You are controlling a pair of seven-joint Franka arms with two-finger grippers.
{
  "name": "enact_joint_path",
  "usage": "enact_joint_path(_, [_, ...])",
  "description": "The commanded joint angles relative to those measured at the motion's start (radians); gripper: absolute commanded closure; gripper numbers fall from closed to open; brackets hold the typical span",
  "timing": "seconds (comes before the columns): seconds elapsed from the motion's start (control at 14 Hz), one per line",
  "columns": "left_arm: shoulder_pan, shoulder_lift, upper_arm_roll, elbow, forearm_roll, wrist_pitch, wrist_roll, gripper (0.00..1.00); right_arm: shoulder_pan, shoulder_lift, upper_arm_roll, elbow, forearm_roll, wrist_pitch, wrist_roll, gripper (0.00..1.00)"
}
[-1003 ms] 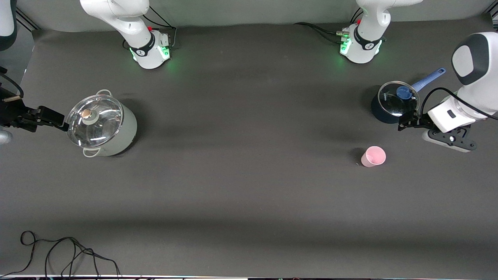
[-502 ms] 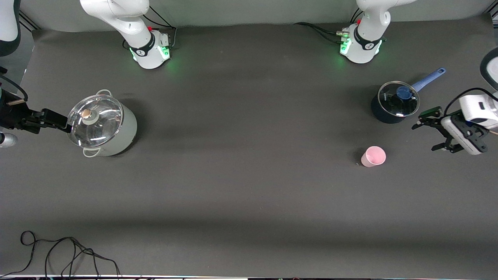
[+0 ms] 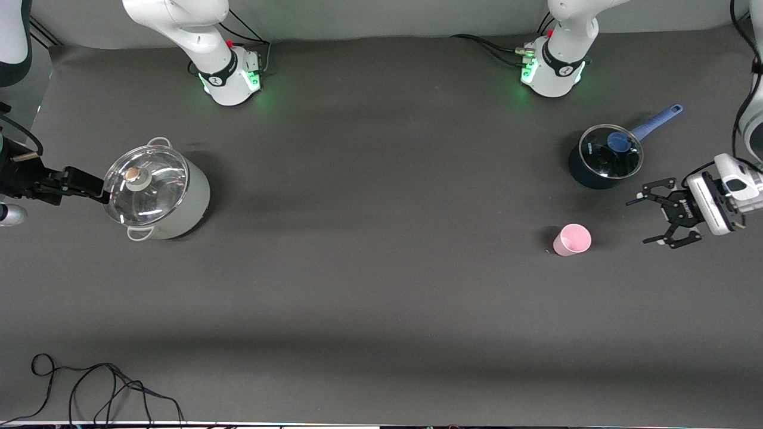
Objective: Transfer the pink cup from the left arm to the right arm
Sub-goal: 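Move the left gripper down over the pink cup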
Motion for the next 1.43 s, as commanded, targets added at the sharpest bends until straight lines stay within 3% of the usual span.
enact_joint_path(0.0, [0.064,0.132,-0.008,0.067,-0.094,-0.118,0.221,0.0,0.003,0.013,0.002,0.019,0.001,-0.002,0.015,0.0])
enact_joint_path(0.43, [0.098,0.411,-0.011,0.136,-0.245,-0.287,0.516,0.01,0.009,0.018,0.003,0.022,0.001,-0.002,0.015,0.0])
enact_joint_path(1.0, [0.093,0.536,-0.017,0.179,-0.318,-0.284,0.624,0.01,0.011,0.017,0.003,0.022,0.001,-0.002,0.017,0.0])
enact_joint_path(1.36, [0.082,0.553,-0.049,0.195,-0.344,-0.277,0.624,0.01,0.009,0.016,0.003,0.02,0.001,-0.002,0.015,0.0])
